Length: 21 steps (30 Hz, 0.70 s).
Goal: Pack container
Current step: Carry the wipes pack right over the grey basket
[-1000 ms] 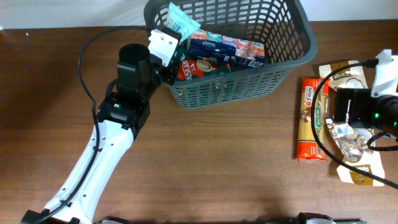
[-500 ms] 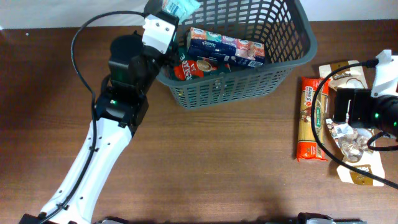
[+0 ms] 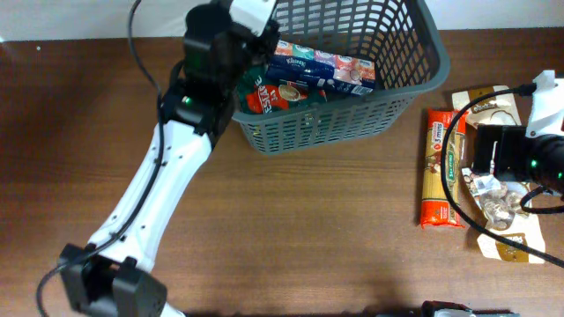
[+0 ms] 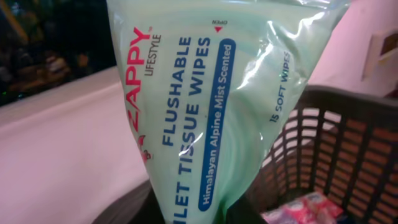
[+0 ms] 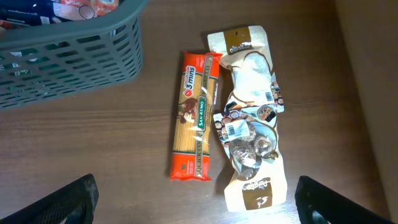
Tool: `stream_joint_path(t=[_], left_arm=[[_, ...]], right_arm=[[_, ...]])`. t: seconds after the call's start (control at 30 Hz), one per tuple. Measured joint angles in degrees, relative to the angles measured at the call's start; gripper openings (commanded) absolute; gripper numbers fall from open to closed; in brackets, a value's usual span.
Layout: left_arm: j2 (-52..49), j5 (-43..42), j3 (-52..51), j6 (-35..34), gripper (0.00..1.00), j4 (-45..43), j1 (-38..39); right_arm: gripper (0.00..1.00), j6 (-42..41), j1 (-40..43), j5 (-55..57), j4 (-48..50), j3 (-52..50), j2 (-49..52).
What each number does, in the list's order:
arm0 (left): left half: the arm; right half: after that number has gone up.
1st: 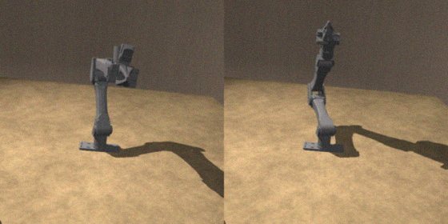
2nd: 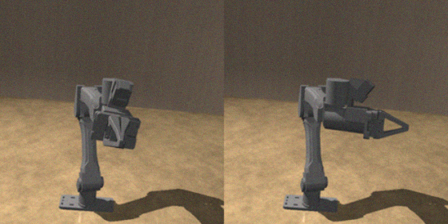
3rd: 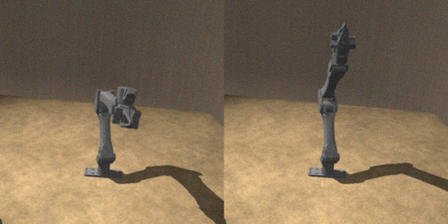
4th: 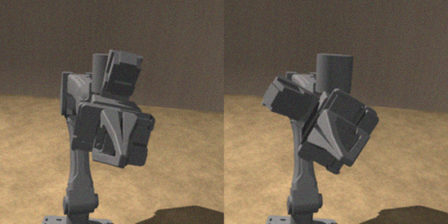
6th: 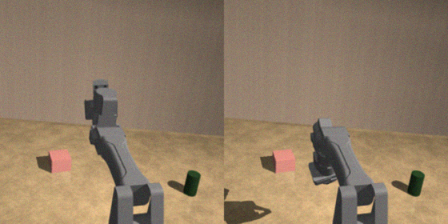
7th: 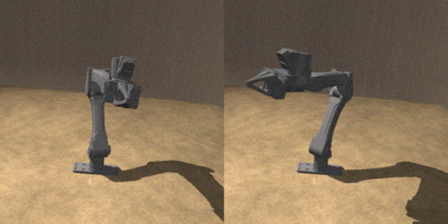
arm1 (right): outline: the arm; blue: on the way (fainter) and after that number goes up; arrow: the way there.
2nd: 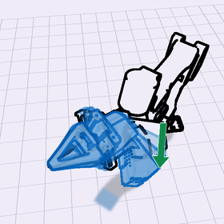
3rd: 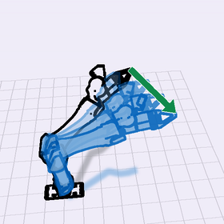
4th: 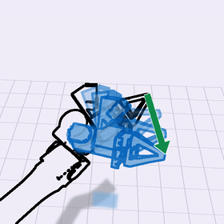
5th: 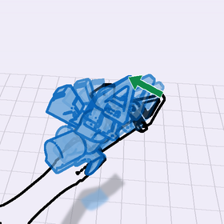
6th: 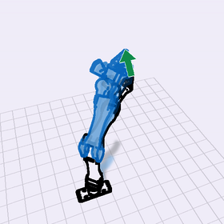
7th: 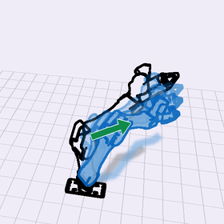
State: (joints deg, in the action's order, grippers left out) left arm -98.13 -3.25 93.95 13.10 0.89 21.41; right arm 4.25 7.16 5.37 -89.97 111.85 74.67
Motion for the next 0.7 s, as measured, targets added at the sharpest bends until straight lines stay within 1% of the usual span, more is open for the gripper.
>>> stream_joint_path(t=[0.23, 0.47, 0.7], left_arm=[[-5.9, 0.0, 9.9, 0.0, 0.02, 2.7, 1.7], [-11.4, 0.0, 18.8, 0.0, 0.01, 12.9, 1.7], [-15.6, 0.0, 27.0, -0.2, 0.01, 26.5, 1.7]], right_arm=[[0.99, 0.0, 0.0, 0.0, 0.0, 0.0, 0.0], [0.99, 0.0, 0.0, 0.0, 0.0, 0.0, 0.0], [0.99, 0.0, 0.0, 0.0, 0.0, 0.0, 0.0]])
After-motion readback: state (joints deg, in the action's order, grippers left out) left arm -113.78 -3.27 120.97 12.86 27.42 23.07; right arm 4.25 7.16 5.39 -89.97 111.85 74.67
